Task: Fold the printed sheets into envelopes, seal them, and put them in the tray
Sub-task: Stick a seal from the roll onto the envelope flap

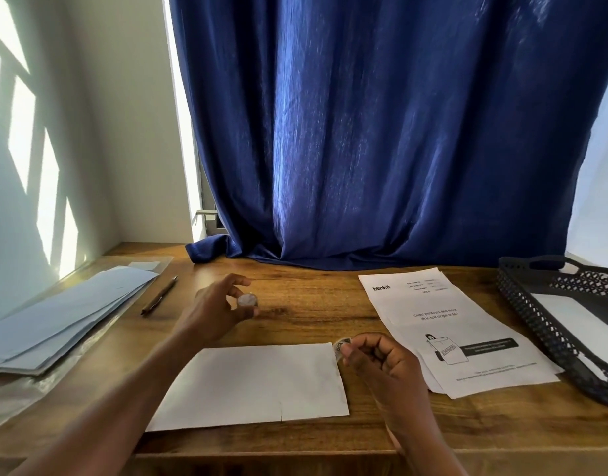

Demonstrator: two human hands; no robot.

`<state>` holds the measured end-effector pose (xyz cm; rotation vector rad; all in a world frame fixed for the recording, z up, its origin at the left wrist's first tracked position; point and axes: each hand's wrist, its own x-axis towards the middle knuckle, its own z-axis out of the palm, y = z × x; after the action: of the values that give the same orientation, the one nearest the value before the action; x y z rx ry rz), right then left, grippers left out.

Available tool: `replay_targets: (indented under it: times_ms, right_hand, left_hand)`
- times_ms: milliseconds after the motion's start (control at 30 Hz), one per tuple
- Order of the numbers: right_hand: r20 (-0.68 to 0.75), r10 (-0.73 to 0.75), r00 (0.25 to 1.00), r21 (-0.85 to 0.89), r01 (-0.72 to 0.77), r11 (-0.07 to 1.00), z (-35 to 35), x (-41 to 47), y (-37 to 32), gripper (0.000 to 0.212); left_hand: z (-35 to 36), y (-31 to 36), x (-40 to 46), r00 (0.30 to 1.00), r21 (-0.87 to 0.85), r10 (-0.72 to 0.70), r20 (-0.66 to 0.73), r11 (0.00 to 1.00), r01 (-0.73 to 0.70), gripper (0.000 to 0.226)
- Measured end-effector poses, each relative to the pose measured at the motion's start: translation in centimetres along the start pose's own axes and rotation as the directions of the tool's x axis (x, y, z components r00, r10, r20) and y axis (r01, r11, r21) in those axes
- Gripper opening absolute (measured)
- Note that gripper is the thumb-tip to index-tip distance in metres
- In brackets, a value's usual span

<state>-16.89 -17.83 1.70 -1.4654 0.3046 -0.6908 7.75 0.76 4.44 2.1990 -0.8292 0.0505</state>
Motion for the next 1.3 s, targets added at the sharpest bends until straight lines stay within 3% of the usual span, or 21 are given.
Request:
replay_targets:
  times_ms: [200, 333, 433, 533, 667, 767, 933, 1100, 1300]
  right_hand:
    - [0.012, 0.001, 1.000, 0.002, -0.001, 1.000, 0.2, 0.0, -0.3, 0.022]
    - [-0.001, 0.014, 1.000, -0.029, -0.014, 0.999, 0.0, 0.2, -0.1, 0.010]
    - [-0.021, 0.032, 0.999, -0.031, -0.033, 0.999, -0.2, 0.4, 0.0, 0.016]
    - [-0.033, 0.065, 0.997, -0.042, -0.066, 0.997, -0.4, 0.8, 0.1, 0.021]
    - [0.075, 0.143, 0.987, -0.189, -0.127, 0.974, -0.7, 1.9, -0.7, 0.028]
    - [0.176, 0.207, 0.962, -0.426, -0.115, 0.897, -0.9, 3.9, -1.9, 0.024]
    - [0.405, 0.264, 0.875, -0.731, 0.137, 0.668, 0.4, 7.6, -3.7, 0.019]
    - [0.489, 0.363, 0.793, -0.781, 0.214, 0.586, 1.9, 9.8, -4.1, 0.013]
    - [0.504, 0.404, 0.763, -0.795, 0.228, 0.562, 2.4, 10.5, -3.6, 0.012]
  left_hand:
    - [0.4, -2.5, 0.4, 0.999, 0.152, -0.036, 0.010, 0.988, 0.034, 0.063]
    - [0.1, -1.0, -0.5, 0.998, 0.115, -0.063, -0.030, 0.991, 0.066, 0.095]
    - [0.6, 1.6, -3.2, 0.991, 0.108, 0.076, -0.115, 0.992, -0.063, 0.086]
    - [3.1, 4.0, -7.4, 0.958, 0.159, 0.286, 0.007, 0.946, -0.284, 0.068]
    - [6.1, 4.6, -10.6, 0.946, 0.259, 0.309, 0.099, 0.910, -0.324, 0.068]
    - [6.3, 4.4, -10.8, 0.955, 0.235, 0.287, 0.074, 0.926, -0.297, 0.070]
    - [6.5, 4.3, -10.9, 0.956, 0.232, 0.280, 0.086, 0.928, -0.292, 0.069]
    - [6.4, 4.4, -11.1, 0.951, 0.245, 0.292, 0.097, 0.919, -0.308, 0.067]
    - [6.2, 4.4, -11.2, 0.937, 0.269, 0.328, 0.120, 0.898, -0.348, 0.055]
